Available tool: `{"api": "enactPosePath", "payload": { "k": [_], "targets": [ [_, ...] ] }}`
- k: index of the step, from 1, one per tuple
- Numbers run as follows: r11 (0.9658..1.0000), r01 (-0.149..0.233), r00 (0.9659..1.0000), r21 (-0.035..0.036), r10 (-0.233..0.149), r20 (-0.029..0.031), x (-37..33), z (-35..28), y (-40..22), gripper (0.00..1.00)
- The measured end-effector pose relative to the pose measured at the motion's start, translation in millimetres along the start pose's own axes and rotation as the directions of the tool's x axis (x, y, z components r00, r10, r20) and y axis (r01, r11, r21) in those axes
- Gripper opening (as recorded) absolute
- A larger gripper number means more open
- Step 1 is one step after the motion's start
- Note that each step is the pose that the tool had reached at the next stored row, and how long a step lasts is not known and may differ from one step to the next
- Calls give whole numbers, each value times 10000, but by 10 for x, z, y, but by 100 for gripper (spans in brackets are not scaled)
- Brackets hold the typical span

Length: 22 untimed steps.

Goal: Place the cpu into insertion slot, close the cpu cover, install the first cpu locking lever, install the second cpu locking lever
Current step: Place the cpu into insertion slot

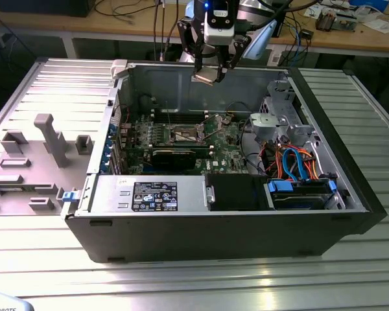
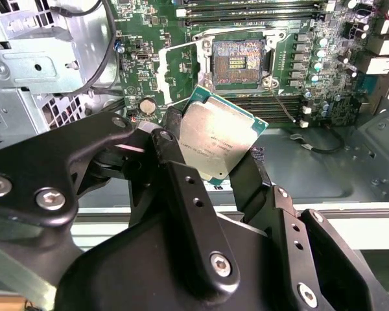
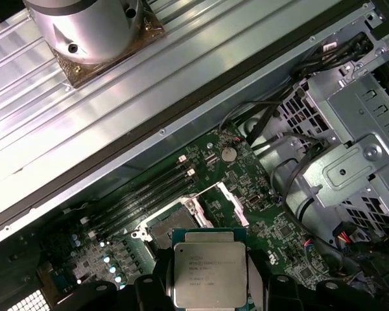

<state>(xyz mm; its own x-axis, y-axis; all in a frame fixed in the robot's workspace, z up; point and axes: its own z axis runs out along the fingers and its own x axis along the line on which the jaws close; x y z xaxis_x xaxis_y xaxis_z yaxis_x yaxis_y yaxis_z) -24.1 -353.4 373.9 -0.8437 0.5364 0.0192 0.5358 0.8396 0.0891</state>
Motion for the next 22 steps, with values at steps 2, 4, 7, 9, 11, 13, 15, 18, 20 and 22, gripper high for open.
{"api": "enactPosePath", "payload": {
  "k": [2,4,7,9,11,13,15,18,20,22],
  "targets": [
    [10000,-78,10000,-1,78,7,0,1,0,54],
    [9998,-201,9998,-3,201,18,0,1,0,54],
    [9996,-288,9996,-4,288,26,0,1,0,54],
    [9996,-297,9996,-5,297,27,0,1,0,54],
    [9996,-298,9996,-4,298,27,0,1,0,54],
    [9996,-299,9996,-5,299,27,0,1,0,54],
    [9995,-306,9995,-5,306,28,0,1,0,54],
    [9989,-471,9989,-9,471,43,0,2,0,54],
    [9979,-642,9979,-13,642,57,0,2,0,54],
    [9966,-826,9966,-17,826,74,0,3,0,54]
  ]
}}
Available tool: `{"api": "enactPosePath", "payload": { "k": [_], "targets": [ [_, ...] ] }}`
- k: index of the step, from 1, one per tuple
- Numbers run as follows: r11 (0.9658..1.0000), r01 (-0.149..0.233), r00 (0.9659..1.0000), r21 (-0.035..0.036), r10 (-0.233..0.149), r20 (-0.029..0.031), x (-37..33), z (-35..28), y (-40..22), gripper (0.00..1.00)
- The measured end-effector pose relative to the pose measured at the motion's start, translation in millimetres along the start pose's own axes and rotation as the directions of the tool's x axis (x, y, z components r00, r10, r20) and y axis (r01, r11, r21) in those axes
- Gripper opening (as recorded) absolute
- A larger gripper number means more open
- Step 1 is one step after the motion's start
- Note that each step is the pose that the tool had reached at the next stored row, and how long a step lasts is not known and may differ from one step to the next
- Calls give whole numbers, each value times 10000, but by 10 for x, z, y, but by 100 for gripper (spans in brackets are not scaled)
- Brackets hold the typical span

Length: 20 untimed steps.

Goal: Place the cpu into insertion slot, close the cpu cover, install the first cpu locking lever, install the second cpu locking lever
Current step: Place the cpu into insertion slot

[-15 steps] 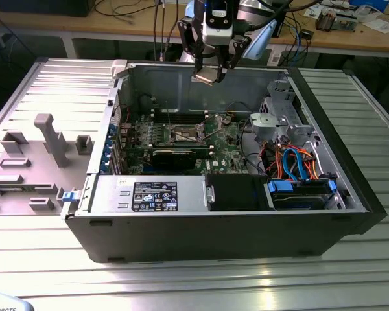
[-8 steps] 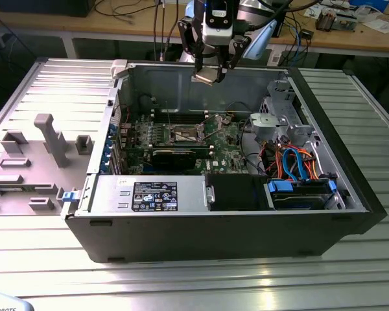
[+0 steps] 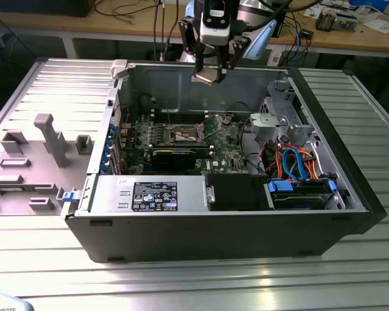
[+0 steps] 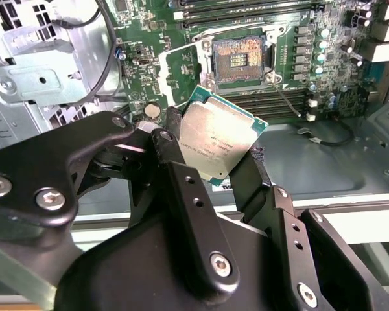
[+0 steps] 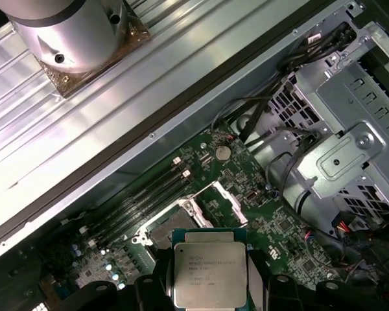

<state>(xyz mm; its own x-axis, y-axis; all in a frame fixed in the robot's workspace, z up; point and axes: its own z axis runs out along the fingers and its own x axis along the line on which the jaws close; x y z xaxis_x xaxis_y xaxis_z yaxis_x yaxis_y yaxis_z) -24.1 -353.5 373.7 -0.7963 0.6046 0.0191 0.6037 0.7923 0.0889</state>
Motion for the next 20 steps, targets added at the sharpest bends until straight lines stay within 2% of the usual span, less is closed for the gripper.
{"api": "enactPosePath", "payload": {
  "k": [6,13,20],
  "targets": [
    [9990,-449,9990,-10,449,39,0,2,0,54],
    [9960,-895,9960,-21,895,79,0,2,0,54],
    [9872,-1592,9871,-42,1593,140,0,4,0,54]
  ]
}}
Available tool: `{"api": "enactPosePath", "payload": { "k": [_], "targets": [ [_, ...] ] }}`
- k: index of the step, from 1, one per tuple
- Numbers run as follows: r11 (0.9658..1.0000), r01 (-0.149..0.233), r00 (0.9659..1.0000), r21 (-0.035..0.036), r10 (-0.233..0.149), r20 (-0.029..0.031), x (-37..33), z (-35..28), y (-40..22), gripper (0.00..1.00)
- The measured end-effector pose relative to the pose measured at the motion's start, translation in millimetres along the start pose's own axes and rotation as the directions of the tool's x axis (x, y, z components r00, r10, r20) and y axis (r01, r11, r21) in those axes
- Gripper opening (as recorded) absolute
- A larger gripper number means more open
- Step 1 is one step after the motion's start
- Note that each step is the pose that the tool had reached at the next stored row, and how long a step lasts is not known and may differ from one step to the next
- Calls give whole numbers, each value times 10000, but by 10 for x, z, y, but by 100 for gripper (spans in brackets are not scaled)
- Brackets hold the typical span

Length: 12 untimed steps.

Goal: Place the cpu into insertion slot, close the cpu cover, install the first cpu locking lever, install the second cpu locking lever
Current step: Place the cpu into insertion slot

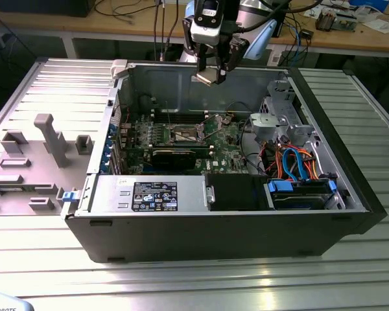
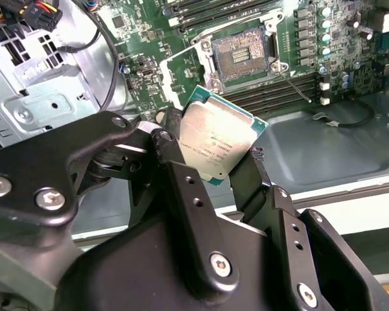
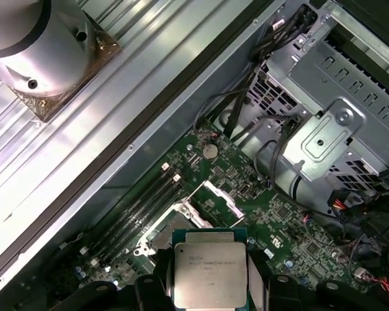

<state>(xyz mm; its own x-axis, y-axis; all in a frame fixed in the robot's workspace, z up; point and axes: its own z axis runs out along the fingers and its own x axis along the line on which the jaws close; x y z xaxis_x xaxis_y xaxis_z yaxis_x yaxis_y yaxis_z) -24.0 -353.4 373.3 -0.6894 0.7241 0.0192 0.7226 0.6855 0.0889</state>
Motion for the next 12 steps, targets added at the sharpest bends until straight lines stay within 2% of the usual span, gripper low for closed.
{"api": "enactPosePath", "payload": {
  "k": [9,12],
  "targets": [
    [9986,-529,9986,-12,529,47,0,2,0,54],
    [9970,-776,9970,-18,776,69,0,3,0,54]
  ]
}}
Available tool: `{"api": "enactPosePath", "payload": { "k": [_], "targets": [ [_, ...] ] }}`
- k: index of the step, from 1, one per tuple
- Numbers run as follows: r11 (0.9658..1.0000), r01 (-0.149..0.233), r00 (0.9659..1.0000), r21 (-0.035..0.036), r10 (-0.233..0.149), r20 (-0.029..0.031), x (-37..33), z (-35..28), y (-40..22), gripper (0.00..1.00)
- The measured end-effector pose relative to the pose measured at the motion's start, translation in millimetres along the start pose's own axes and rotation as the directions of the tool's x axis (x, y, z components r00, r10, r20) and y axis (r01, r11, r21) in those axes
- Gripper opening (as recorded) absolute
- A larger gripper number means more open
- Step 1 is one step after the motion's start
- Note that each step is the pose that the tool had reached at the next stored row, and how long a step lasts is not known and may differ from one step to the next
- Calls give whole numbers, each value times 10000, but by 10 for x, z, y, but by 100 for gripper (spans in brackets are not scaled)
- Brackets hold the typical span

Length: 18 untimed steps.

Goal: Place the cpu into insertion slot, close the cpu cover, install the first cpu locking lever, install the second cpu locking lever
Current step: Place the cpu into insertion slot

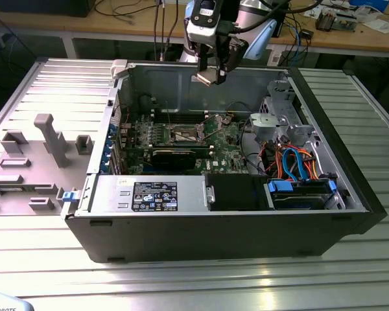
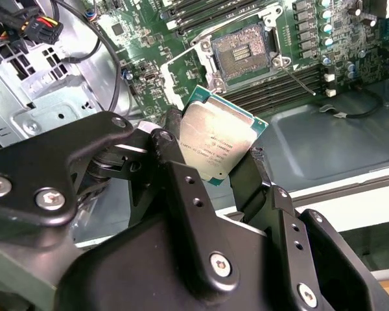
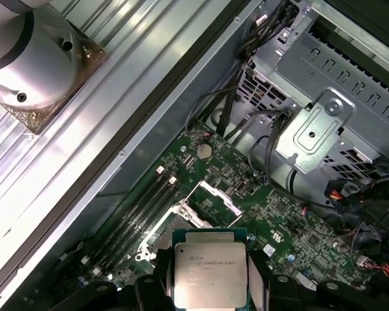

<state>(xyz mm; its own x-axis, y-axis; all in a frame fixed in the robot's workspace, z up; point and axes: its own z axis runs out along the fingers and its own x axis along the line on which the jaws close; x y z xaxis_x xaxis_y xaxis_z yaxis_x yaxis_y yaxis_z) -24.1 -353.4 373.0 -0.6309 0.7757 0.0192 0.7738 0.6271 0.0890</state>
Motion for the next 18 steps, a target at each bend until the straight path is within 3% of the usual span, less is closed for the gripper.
{"api": "enactPosePath", "payload": {
  "k": [6,18],
  "targets": [
    [9992,-396,9992,-8,396,35,0,2,0,54],
    [9988,-499,9987,-11,499,44,0,2,0,54]
  ]
}}
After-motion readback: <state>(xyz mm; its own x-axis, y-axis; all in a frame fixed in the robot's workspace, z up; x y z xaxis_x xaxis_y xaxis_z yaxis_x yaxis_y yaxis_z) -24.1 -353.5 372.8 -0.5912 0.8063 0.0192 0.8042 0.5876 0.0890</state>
